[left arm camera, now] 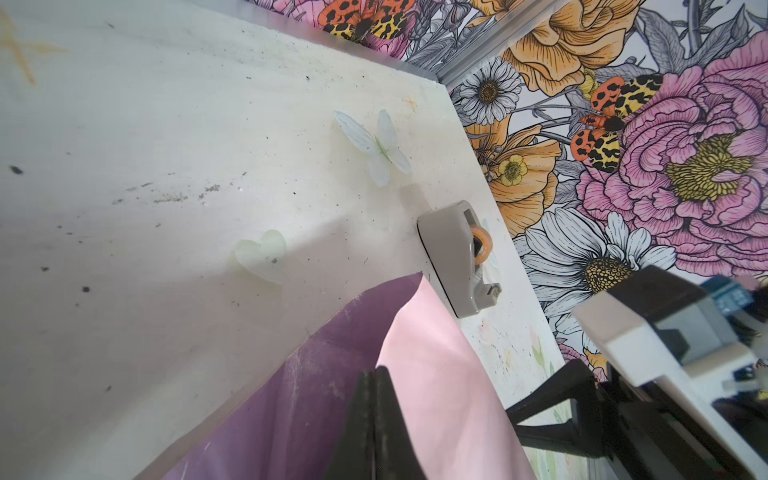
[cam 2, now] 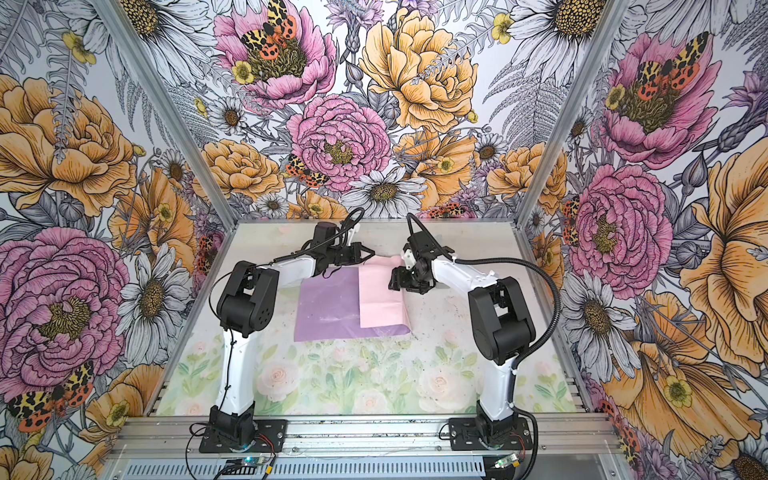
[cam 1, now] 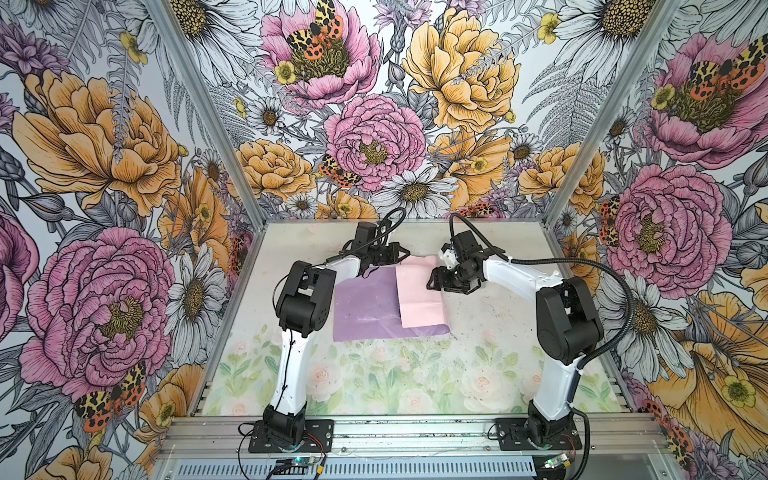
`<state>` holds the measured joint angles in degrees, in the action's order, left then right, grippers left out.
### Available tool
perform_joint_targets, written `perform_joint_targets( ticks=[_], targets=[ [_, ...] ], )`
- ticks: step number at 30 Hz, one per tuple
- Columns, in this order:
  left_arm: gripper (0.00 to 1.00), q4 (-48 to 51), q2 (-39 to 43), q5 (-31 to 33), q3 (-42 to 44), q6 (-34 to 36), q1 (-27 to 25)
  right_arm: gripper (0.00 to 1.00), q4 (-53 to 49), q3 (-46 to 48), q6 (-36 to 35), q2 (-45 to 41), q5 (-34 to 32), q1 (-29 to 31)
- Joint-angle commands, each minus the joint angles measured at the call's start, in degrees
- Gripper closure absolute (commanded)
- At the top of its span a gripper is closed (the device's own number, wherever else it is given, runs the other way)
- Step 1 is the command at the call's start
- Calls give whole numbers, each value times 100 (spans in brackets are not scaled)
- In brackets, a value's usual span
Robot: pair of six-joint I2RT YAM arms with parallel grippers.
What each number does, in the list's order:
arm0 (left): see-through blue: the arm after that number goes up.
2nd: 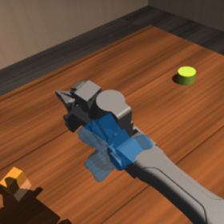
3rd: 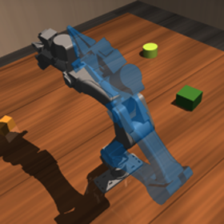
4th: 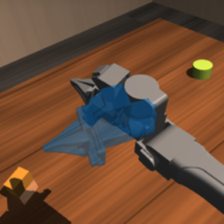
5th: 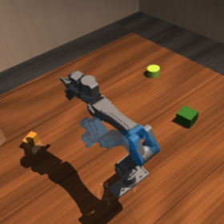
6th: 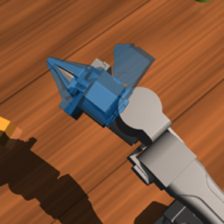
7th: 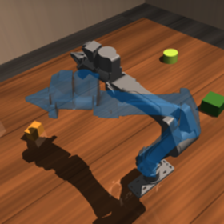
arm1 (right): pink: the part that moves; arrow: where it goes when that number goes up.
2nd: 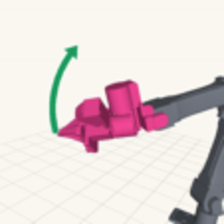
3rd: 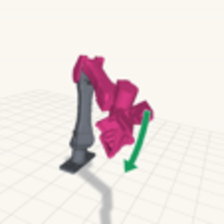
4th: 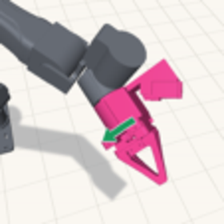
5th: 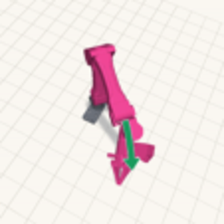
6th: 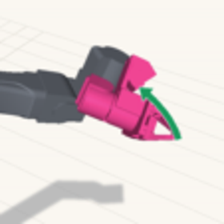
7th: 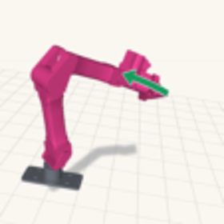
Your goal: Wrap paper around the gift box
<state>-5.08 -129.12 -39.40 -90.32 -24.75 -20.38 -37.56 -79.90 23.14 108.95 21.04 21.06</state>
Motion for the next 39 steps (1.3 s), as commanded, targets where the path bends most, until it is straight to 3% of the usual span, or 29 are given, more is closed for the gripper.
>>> perform_joint_targets(
  ticks=[1, 6, 14, 30, 39],
  targets=[
    [100, -300, 422, 194, 97, 278, 16, 32, -50, 66, 93, 88, -332, 98],
    [100, -439, 525, 271, 235, 604, -8, 30, -39, 145, 140, 70, -563, 152],
    [100, -1481, 739, 144, 768, 502, -2, 30, -36, 166, 189, 94, -730, 162],
    [100, -1231, 697, 418, 858, 1023, 1, 27, -41, 99, 208, -533, 102, -21],
    [100, -1021, 705, 576, 858, 1370, -4, 28, -41, 267, 242, -252, -267, 162]
  ],
)
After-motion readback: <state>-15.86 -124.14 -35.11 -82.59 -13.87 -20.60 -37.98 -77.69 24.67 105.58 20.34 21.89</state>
